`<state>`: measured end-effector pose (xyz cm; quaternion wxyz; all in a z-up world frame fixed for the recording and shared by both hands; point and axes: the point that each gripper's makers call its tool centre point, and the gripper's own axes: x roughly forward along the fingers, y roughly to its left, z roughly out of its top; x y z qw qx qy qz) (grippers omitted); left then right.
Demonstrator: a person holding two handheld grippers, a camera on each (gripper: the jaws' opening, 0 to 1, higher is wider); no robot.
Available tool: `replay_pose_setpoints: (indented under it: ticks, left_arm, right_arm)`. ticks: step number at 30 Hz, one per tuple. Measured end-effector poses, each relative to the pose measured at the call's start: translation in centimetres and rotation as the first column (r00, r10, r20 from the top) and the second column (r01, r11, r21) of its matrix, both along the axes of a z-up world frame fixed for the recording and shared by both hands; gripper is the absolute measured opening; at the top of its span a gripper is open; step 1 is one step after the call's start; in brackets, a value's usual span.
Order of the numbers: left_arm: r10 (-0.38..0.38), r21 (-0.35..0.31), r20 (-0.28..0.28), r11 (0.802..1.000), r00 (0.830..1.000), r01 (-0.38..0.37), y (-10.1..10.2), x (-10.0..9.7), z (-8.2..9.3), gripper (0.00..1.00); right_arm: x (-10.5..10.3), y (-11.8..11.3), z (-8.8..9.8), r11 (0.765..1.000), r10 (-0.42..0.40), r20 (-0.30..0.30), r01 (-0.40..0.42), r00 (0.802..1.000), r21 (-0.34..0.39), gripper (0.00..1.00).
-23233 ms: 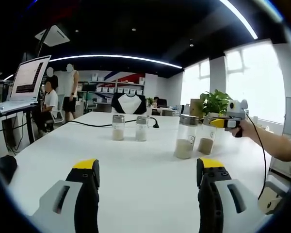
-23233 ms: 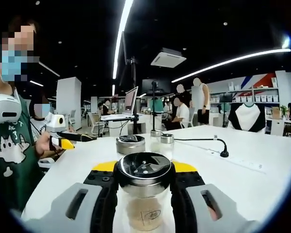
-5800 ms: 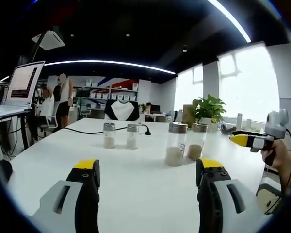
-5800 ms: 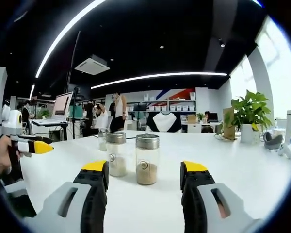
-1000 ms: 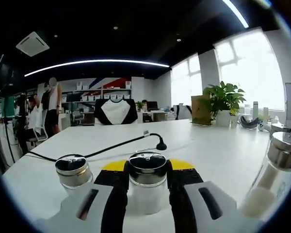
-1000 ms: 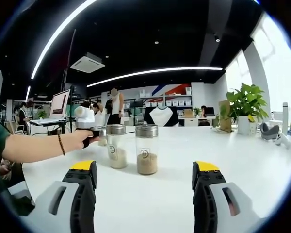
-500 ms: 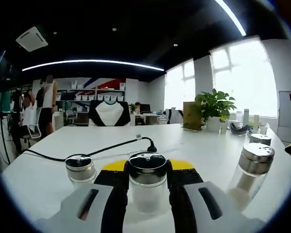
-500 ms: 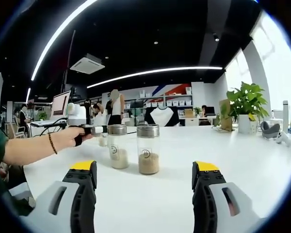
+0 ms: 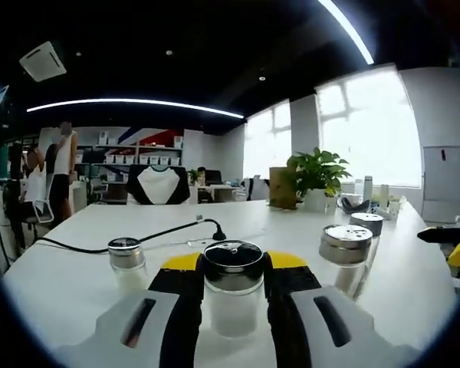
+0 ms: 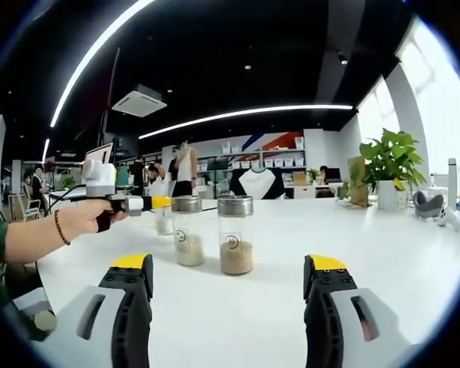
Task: Rotate the seasoning bottle until the label or dispensing opening points toward the visible target arrow and the bottle remains upright within the marked orientation range
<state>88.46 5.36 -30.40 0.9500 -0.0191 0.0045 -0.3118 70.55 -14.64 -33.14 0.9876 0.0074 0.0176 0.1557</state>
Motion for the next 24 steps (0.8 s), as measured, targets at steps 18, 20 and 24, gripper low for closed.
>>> replay_pose_setpoints:
  ticks: [18, 20, 24]
  left_arm:
    - [-0.080, 0.002, 0.002, 0.997, 0.997, 0.080, -0.8, -4.0, -1.1, 0.32]
    - [-0.085, 0.002, -0.001, 0.996, 0.996, 0.085, -1.0, -4.1, -1.4, 0.32]
    - [-0.087, 0.005, -0.004, 0.996, 0.996, 0.087, -1.2, -4.1, -1.7, 0.32]
  right_arm:
    - [-0.2, 0.0, -0.2, 1.000, 0.000, -0.009, 0.000, 1.000, 0.001, 0.82]
    - [-0.3, 0.0, -0.1, 1.000, -0.001, -0.008, 0.001, 1.000, 0.003, 0.82]
    - [-0.3, 0.0, -0.2, 1.000, 0.003, -0.011, -0.003, 1.000, 0.002, 0.81]
